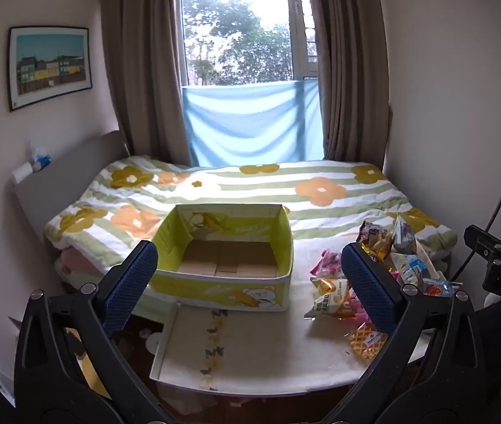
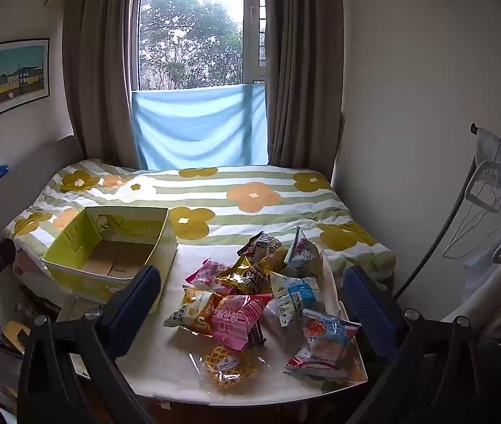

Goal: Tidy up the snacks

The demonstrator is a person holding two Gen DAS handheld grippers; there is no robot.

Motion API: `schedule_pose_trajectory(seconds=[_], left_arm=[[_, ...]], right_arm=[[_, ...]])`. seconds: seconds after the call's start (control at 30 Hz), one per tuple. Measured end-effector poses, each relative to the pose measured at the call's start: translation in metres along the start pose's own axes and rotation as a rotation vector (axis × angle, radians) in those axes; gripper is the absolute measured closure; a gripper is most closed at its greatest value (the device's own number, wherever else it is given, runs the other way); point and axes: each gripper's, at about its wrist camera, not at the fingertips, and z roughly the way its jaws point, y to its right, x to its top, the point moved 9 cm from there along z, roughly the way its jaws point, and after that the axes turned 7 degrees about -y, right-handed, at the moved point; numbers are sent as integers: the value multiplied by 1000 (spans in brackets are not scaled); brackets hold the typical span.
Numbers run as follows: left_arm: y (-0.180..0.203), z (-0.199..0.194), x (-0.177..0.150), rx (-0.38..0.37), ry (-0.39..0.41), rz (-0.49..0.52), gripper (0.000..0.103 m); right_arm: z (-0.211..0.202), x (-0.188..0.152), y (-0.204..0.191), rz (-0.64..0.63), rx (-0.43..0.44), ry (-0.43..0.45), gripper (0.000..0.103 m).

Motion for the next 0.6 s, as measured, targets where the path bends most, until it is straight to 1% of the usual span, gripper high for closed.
schedule_pose_trajectory(seconds=[0.03,0.07,0.1,0.2,0.23,0.3,0.37,0.6], left_arm=[[-1,2,1,0,-4,-5,0],[2,-4,3,15,31,11,0],[4,-7,4,23,45,15,0],[3,-10,2,28,55,19,0],[8,-8,2,35,47,26,0],[8,-9,1,25,44,16,0],[2,-11,-1,8,42,-4,0],[-3,-11,-3,6,31,-19,0]], right_arm=[[-1,0,0,1,4,3,0],[-1,0,0,-1,1,-1,0],[-1,-1,0,-3,0,-3,0],[-3,0,-1,-4,4,4,0],[-3,1,-2,-7,5,4,0],[-5,2,-1,-13,6,7,0],[-8,5,-4,-15,7,11,0],[-10,2,-5,-11,10,18,0]])
